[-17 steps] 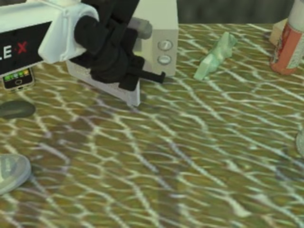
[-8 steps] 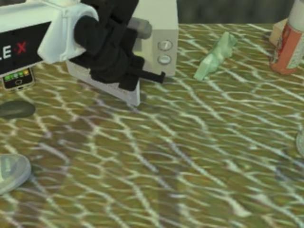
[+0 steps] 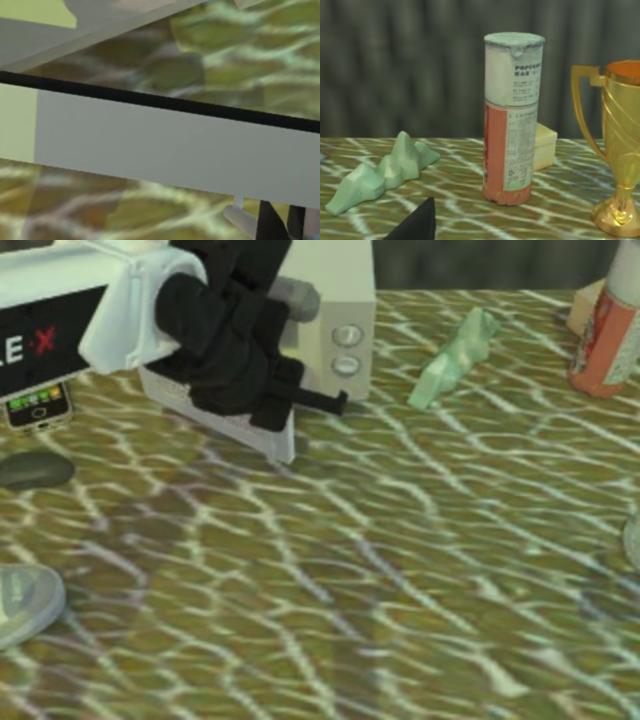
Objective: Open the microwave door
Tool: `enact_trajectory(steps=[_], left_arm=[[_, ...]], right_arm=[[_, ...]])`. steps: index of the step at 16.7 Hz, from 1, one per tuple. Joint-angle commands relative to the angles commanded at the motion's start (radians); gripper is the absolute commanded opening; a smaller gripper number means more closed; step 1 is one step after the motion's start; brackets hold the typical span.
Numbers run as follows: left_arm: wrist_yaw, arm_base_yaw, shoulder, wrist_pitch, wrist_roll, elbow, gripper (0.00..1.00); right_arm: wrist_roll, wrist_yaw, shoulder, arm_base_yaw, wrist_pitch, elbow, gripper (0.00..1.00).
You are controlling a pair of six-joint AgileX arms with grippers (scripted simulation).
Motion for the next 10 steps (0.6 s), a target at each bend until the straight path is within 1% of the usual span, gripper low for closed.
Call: enact_trajectory(steps=[3, 8, 10], left_arm=[[0.014, 0.000, -0.008, 0.005, 0.011, -0.010, 0.00], [0.070, 0.036, -0.059, 0.012, 0.120, -0.087, 0.00], [0.081, 0.043, -0.076, 0.021, 0.139, -0.094, 0.00]], right_arm=[[0.000, 0.000, 0.000, 0.000, 0.000, 0.000, 1.00], [0.000, 0.000, 0.000, 0.000, 0.000, 0.000, 1.00], [0.000, 0.000, 0.000, 0.000, 0.000, 0.000, 1.00]])
